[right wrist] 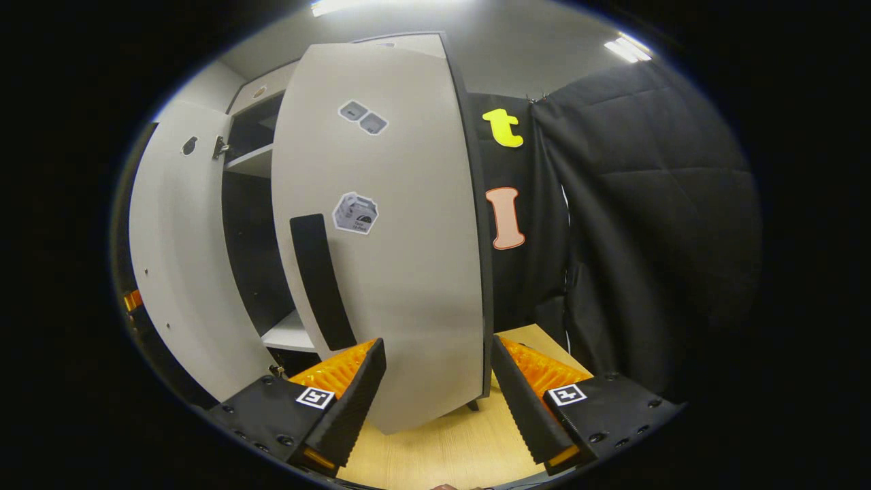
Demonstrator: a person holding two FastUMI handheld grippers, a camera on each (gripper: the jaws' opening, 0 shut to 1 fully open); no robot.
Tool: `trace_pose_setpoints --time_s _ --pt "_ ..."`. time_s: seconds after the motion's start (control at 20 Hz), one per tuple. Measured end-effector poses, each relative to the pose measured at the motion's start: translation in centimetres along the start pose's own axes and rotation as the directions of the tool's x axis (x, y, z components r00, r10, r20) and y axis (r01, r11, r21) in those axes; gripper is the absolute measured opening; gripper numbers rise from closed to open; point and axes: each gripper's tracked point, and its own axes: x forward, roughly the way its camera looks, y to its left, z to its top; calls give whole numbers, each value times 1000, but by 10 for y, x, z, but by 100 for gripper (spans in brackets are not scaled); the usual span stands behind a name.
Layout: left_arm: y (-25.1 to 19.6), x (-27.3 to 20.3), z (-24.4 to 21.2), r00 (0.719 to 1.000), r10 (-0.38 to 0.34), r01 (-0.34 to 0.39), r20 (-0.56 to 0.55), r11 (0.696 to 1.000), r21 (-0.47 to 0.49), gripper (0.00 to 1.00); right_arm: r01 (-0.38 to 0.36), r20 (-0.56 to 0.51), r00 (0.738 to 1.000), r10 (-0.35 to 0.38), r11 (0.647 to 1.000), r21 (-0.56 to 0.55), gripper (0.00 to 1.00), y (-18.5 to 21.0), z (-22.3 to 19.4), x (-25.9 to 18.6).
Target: Grab one shoe with the right hand and put it into the shoe cabinet, grab the other shoe with the left hand and put it into the shoe cabinet; then close the right door with the right hand and the left door with the left hand.
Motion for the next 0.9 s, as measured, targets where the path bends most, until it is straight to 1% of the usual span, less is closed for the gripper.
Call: trace_pose_setpoints --time_s 0.1,0.15,0.25,0.3,0.35,0.4,0.5,0.55,0.65,0.8,0.85,0.9 --pt "-10 13 5 999 -32 32 1 999 15 94 -8 -6 1000 8 1000 -4 98 4 -5 -2" --pt "-18 18 7 998 -61 61 0 998 28 94 -7 -8 1000 7 1000 -6 98 3 -7 -3" --pt "-24 20 10 996 -91 92 -11 994 65 80 1 -14 1000 -1 1000 -7 98 0 -12 -5" --pt "-23 22 8 995 -94 95 -20 993 75 93 4 -16 1000 -4 1000 -4 98 -2 -15 -5" --pt "-23 22 7 995 -92 94 -27 993 75 93 5 -21 1000 -5 1000 4 98 -4 -18 -6" --pt "-24 21 6 996 -86 88 -32 994 70 79 -3 -30 1000 4 1000 15 98 -3 -21 -6" --pt "-30 19 5 996 -85 87 -38 995 57 79 -30 -51 998 31 999 34 98 1 -30 -8" --pt "-33 19 5 995 -87 90 -43 995 53 93 -33 -59 998 35 999 34 98 -1 -33 -8" --pt "-46 17 5 994 -97 99 -48 994 44 93 -34 -64 997 35 999 24 98 -2 -37 -10" --pt "-75 16 0 989 -134 136 -62 990 28 93 -46 -58 997 48 999 22 98 1 -37 -12" --pt "-86 17 0 987 -141 143 -70 989 20 86 -53 -59 997 54 998 21 98 2 -38 -10" --pt "-96 21 -2 986 -146 147 -82 989 3 93 -61 -60 996 62 998 21 98 4 -38 -12"
